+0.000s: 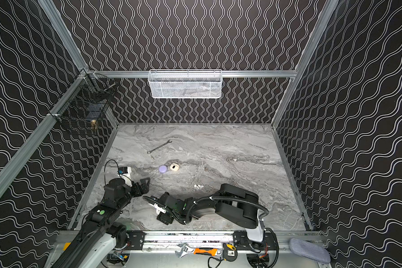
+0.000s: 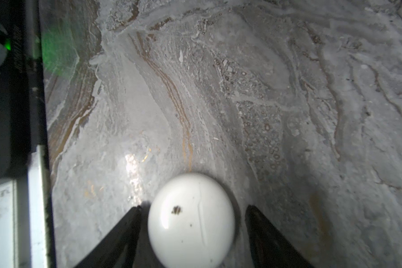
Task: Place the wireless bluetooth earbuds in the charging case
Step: 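Lower the right gripper onto the round white case and close it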
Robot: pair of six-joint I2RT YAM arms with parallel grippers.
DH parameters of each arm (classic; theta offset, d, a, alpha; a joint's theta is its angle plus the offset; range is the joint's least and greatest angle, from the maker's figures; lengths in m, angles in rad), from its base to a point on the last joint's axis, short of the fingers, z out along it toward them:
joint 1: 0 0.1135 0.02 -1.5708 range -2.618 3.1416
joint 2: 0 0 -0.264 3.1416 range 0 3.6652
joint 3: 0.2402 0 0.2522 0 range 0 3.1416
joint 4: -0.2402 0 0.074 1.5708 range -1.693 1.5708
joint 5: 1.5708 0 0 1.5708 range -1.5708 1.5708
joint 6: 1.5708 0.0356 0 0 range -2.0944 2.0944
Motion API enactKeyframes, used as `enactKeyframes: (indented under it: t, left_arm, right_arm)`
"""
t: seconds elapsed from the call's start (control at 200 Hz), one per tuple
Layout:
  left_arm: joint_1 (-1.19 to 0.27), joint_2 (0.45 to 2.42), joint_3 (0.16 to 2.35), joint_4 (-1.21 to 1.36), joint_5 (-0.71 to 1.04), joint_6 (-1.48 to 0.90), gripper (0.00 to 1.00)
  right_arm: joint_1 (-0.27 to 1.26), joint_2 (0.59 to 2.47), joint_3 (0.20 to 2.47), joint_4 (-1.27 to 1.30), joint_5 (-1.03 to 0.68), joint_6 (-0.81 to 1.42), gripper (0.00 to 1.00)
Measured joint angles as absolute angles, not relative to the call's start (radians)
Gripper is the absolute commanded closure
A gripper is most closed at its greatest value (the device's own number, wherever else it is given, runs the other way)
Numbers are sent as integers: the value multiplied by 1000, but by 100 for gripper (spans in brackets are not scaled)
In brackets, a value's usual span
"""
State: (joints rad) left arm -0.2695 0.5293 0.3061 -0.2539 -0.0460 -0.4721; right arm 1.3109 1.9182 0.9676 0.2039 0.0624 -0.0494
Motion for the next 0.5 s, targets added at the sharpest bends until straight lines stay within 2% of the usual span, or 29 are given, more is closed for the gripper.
enactKeyframes:
  t: [0.235, 0.39, 0.5]
  left_arm:
    - [-270, 531, 307, -254, -43, -472, 1]
    - [-270, 533, 307, -254, -43, -472, 1]
    - [-270, 535, 307, -254, -44, -472, 1]
  right_arm:
    - [1317, 1915, 958, 215, 47, -64, 53]
    - [1317, 1913, 949, 234, 49, -64, 60]
    - [1319, 1880, 916, 237, 64, -63, 61]
